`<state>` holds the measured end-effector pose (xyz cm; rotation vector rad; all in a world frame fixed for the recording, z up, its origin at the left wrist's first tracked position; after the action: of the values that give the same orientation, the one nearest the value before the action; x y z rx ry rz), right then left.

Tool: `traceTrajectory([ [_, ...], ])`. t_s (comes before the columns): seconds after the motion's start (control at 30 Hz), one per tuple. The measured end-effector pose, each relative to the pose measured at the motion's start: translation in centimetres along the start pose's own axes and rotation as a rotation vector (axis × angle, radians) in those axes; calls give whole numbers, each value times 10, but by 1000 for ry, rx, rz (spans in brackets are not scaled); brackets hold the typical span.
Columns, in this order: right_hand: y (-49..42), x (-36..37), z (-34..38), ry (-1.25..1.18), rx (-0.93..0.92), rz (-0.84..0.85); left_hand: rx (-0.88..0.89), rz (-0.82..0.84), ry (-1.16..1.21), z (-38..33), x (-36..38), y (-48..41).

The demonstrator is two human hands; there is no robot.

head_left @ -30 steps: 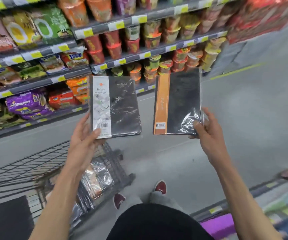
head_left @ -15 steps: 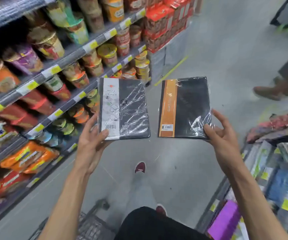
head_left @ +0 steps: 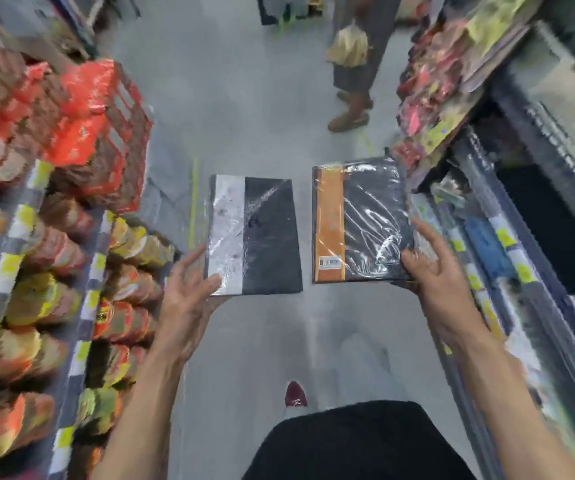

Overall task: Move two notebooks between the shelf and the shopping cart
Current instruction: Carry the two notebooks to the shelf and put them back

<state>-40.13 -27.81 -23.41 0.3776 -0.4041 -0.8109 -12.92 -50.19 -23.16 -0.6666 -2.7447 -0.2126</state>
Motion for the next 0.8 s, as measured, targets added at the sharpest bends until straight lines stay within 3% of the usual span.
traceTrajectory([
  [0.33,-15,-45,-18,-280,0,-441,-226,407,-31,50,108,-155],
  [0.53,-38,-70,-22,-429,-30,-600,-377,657,-77,86,198,-218],
  [0.8,-63,-93,-36,-629,-28,-823,-550,851,-131,148,290,-275],
])
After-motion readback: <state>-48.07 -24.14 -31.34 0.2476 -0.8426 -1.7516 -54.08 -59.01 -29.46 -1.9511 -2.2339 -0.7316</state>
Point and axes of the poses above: each hand's wrist, its own y-axis away from the middle knuckle, its own x-axis out of the palm, z = x × y, the point moved 2 cm from there along -y, towards the middle knuckle, and after that the axes turned 15 degrees about x, right-handed, at the moved point
